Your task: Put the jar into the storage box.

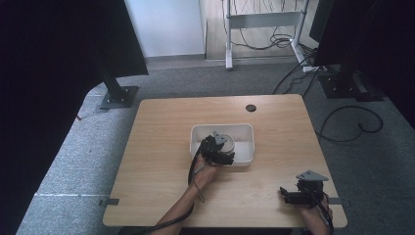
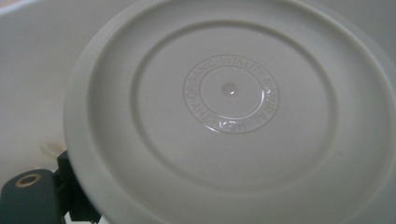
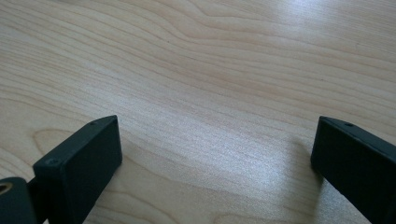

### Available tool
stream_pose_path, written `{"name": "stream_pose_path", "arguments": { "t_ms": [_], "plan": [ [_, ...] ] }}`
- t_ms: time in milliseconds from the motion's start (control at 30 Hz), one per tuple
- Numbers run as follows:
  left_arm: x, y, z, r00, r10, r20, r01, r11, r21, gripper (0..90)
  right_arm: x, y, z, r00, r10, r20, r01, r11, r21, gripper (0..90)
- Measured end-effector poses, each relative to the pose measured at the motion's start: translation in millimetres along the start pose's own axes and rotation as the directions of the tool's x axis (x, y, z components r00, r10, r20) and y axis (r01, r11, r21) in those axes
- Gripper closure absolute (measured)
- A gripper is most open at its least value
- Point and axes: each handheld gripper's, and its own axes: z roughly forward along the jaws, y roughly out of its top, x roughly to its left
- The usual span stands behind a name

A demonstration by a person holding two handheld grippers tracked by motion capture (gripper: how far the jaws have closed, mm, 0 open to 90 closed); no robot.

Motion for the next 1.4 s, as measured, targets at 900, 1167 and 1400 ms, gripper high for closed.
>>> {"name": "stream_pose_path", "arguments": {
  "t_ms": [900,1167,1400],
  "plan": [
    [4.7,0.8,0.6,0.9989,-0.030,0.036,0.028,0.9986,0.045,3.6,0.2,-0.2,-0.2,1.0000,-0.001,-0.002,0.001,1.000,0.000,1.6],
    [4.6,1.3,-8.5,0.9992,-0.014,0.036,0.013,0.9994,0.032,3.7,0.2,-0.2,-0.3,1.0000,-0.003,-0.002,0.003,1.000,0.000,1.6],
    [5.2,0.3,-16.7,0.9992,-0.011,0.039,0.010,0.9998,0.019,4.0,0.1,-0.2,-0.3,1.0000,-0.003,-0.003,0.003,1.000,0.000,1.6]
  ]
}}
